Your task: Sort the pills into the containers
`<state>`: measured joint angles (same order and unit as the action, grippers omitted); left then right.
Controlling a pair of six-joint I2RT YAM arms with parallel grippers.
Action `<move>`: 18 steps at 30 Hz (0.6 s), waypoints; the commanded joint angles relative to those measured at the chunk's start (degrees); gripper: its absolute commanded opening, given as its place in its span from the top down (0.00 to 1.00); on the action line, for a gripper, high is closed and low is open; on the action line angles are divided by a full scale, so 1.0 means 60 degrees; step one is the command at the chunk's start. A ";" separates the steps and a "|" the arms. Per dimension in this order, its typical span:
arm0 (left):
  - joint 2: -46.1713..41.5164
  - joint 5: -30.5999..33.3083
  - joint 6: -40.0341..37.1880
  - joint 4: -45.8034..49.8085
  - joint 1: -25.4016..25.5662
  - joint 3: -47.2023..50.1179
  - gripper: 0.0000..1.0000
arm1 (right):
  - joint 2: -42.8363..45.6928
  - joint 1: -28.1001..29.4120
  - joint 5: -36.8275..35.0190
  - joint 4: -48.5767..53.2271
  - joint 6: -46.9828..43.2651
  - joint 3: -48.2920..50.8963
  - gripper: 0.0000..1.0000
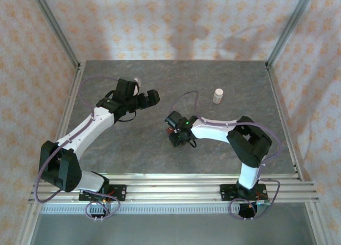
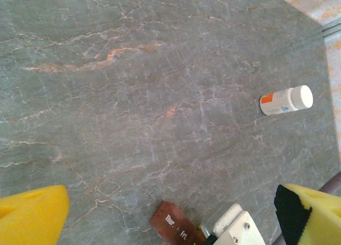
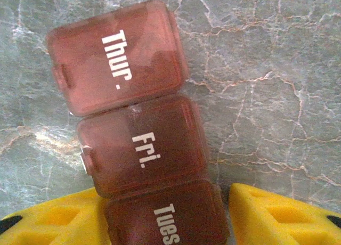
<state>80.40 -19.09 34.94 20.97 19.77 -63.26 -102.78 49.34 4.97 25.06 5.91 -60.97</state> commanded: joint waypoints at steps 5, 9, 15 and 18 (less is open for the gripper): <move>-0.0107 0.0009 0.0321 -0.0301 0.0002 0.0125 0.00 | 0.0367 -0.0021 -0.0074 -0.0071 0.0243 0.0609 0.62; -0.0220 -0.0242 0.0608 -0.0485 0.0001 0.0268 0.00 | 0.0686 -0.0021 -0.0160 -0.0075 0.0287 0.0667 0.71; -0.0683 -0.1328 0.1730 -0.1555 0.0001 0.0822 0.00 | 0.1927 -0.0228 0.0049 -0.0079 0.0513 0.0427 0.72; -0.0959 -0.1858 0.2620 -0.2571 0.0041 0.1290 0.00 | 0.2621 -0.0490 0.0449 -0.0237 0.0675 0.0233 0.72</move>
<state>77.36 -25.67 44.42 13.17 19.77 -57.08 -91.46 47.70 6.35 24.12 8.36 -57.49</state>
